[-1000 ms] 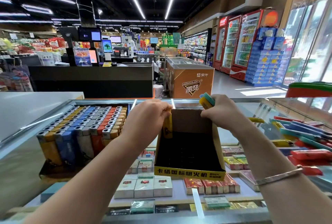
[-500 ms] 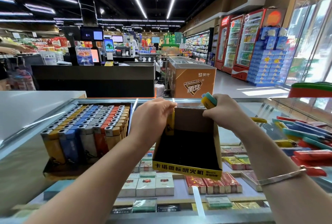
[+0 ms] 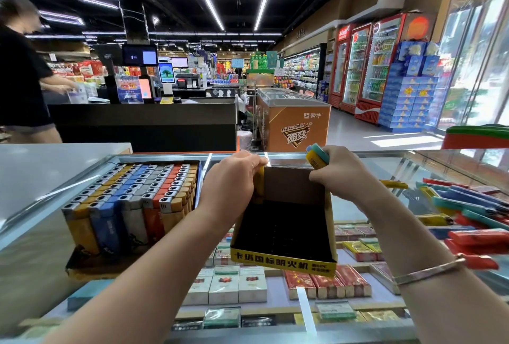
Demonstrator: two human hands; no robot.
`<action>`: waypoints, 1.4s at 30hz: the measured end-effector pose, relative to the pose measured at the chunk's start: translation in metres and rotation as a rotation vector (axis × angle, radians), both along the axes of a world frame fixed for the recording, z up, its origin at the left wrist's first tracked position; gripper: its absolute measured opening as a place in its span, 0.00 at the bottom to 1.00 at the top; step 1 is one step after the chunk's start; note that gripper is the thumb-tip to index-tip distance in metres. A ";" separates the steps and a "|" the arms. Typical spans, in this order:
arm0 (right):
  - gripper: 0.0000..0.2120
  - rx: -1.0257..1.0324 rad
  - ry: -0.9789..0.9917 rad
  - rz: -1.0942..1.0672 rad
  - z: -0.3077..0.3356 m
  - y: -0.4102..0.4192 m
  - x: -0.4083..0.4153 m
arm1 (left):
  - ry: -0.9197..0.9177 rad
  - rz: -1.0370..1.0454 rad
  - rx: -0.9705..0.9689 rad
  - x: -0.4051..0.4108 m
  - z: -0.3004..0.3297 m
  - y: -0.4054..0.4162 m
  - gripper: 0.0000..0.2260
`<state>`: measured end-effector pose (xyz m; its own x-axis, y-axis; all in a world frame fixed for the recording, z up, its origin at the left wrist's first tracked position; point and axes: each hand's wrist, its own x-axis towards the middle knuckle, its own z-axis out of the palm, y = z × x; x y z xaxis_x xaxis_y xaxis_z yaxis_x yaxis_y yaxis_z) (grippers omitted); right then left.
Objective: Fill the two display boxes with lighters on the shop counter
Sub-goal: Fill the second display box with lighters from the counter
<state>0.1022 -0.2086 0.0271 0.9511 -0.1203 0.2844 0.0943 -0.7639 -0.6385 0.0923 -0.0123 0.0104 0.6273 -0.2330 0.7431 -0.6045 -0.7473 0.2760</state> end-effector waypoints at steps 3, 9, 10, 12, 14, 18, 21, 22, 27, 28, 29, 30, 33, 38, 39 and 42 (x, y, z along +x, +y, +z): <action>0.16 0.003 -0.004 0.010 0.000 0.000 0.000 | -0.023 0.008 0.056 0.000 0.003 0.001 0.13; 0.16 0.004 -0.001 0.012 0.000 0.000 0.000 | -0.077 0.036 0.225 -0.006 0.006 0.000 0.13; 0.15 0.000 -0.001 0.011 0.000 0.000 0.000 | -0.082 0.036 0.244 -0.007 0.006 0.000 0.12; 0.15 -0.006 -0.007 0.006 0.001 0.000 0.000 | -0.064 0.040 0.262 -0.006 0.006 0.000 0.12; 0.14 -0.010 -0.010 0.004 0.001 0.000 -0.001 | -0.011 0.034 0.233 -0.003 0.005 -0.001 0.12; 0.15 -0.003 -0.010 0.001 0.001 0.001 -0.002 | 0.101 -0.007 0.065 0.000 0.004 0.001 0.11; 0.15 0.002 -0.006 0.002 0.000 0.000 -0.001 | 0.130 0.020 0.007 -0.002 0.004 0.000 0.12; 0.15 0.006 -0.002 0.005 0.001 0.000 -0.001 | 0.138 0.035 -0.007 -0.003 0.004 0.000 0.12; 0.12 0.055 -0.034 0.056 0.002 0.003 -0.005 | 0.231 0.037 -0.039 -0.006 0.005 0.005 0.15; 0.10 0.091 -0.128 0.068 0.003 0.003 -0.006 | 0.243 0.038 -0.041 -0.007 0.005 0.006 0.15; 0.09 0.149 -0.238 0.069 0.006 0.004 -0.008 | 0.251 0.039 -0.043 -0.007 0.006 0.007 0.15; 0.09 0.235 -0.326 0.074 0.010 0.004 -0.010 | 0.254 0.037 -0.045 -0.008 0.006 0.008 0.15; 0.08 0.640 -0.281 0.237 0.022 0.004 -0.018 | 0.276 0.020 -0.040 -0.008 0.006 0.009 0.16; 0.10 0.842 0.183 0.561 0.022 0.013 -0.026 | 0.243 -0.010 -0.061 -0.009 0.007 0.008 0.20; 0.12 0.840 0.239 0.575 0.020 0.014 -0.026 | 0.183 -0.042 -0.082 -0.011 0.009 0.007 0.20; 0.15 0.835 0.352 0.610 0.019 0.014 -0.024 | 0.097 -0.198 -0.142 -0.016 0.014 0.003 0.20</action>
